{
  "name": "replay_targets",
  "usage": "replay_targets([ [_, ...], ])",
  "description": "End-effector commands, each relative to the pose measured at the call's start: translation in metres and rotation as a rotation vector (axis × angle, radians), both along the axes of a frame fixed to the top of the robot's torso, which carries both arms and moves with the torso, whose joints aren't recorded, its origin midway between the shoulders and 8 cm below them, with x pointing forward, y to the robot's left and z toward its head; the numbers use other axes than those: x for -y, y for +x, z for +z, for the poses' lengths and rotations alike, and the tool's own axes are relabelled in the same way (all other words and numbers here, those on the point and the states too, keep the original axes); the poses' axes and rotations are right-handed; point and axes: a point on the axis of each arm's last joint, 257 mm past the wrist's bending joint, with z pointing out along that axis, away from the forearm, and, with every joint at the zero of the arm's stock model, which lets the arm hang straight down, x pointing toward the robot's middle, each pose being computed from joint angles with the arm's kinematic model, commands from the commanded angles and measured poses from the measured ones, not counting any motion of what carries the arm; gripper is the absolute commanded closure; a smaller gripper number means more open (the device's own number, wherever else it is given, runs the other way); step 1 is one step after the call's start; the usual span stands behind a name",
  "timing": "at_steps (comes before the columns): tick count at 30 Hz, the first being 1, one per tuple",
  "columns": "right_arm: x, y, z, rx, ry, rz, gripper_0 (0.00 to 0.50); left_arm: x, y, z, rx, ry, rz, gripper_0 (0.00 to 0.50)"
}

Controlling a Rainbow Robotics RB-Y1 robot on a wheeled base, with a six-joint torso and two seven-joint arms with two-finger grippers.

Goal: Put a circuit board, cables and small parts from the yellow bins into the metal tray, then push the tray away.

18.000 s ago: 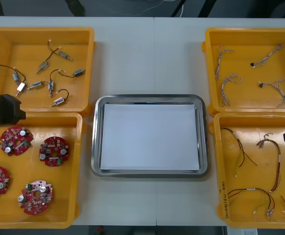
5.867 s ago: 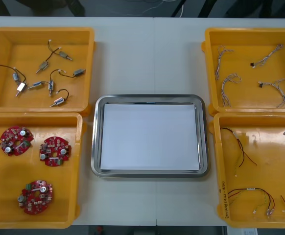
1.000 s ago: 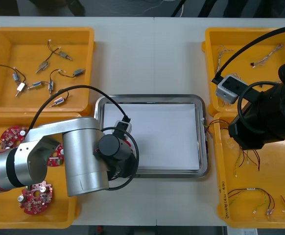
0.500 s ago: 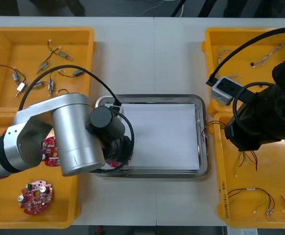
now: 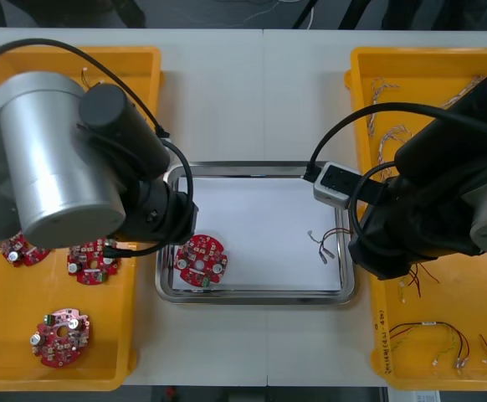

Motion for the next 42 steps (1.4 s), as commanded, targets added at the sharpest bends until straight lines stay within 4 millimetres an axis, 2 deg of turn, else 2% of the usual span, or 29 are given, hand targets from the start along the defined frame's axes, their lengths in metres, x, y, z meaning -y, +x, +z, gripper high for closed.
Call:
replay_targets([
  [1, -0.032, -0.003, -0.004, 0.011, -0.009, 0.051, 0.500, -0.039, 0.013, 0.043, 0.061, 0.037, 0.090, 0.000],
  [10, -0.072, 0.007, -0.031, 0.004, -0.001, 0.099, 0.500, -0.077, 0.040, 0.070, 0.066, 0.019, 0.165, 0.000],
  [21, -0.100, 0.027, -0.058, 0.016, -0.033, 0.247, 0.500, -0.126, 0.071, 0.080, 0.038, 0.036, 0.189, 0.000],
  [34, -0.107, 0.034, -0.095, 0.014, -0.014, 0.239, 0.500, -0.168, 0.104, 0.082, 0.037, 0.091, 0.171, 0.000],
  [42, -0.098, 0.047, -0.113, 0.026, -0.036, 0.220, 0.500, -0.175, 0.123, 0.082, 0.061, 0.037, 0.182, 0.000],
])
